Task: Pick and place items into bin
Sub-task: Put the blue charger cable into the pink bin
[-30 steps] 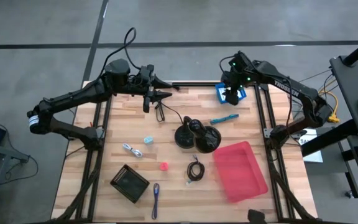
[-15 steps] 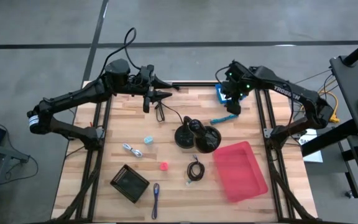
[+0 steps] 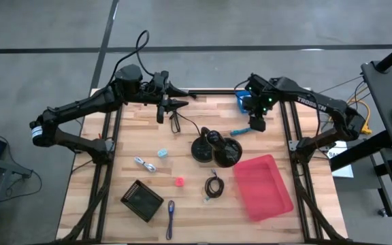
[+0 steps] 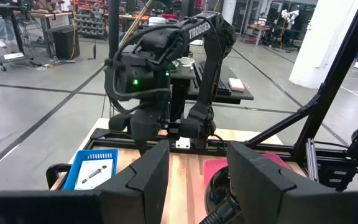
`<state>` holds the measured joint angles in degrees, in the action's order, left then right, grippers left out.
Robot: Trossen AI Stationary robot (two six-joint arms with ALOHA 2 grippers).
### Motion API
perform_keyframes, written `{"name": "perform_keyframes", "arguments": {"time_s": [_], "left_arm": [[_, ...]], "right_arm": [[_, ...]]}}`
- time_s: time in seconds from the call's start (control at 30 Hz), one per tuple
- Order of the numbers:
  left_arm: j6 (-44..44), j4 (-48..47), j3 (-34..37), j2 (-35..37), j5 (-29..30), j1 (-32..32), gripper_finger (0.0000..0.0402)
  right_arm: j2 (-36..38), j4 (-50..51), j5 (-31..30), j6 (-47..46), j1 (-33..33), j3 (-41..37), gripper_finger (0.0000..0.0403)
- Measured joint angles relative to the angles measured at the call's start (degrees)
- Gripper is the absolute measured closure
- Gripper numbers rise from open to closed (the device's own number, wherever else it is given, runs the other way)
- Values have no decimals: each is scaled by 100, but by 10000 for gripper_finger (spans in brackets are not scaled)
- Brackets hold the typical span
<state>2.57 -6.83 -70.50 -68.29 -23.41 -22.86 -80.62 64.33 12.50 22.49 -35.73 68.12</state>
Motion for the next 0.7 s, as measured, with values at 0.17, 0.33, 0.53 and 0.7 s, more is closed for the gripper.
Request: {"name": "perform_keyframes", "arguments": {"time_s": [0.17, 0.33, 0.53, 0.7], "left_arm": [[0, -22, 0, 0, 0, -1, 255], [0, -22, 0, 0, 1, -1, 255], [-1, -20, 0, 0, 1, 0, 255], [0, -20, 2, 0, 1, -2, 255]], "right_arm": [[0, -10, 1, 39, 4, -286, 202], [-1, -52, 20, 196, 28, -624, 202], [-11, -626, -43, 181, 26, -1142, 202], [-11, -1248, -51, 272, 24, -1563, 202]]}}
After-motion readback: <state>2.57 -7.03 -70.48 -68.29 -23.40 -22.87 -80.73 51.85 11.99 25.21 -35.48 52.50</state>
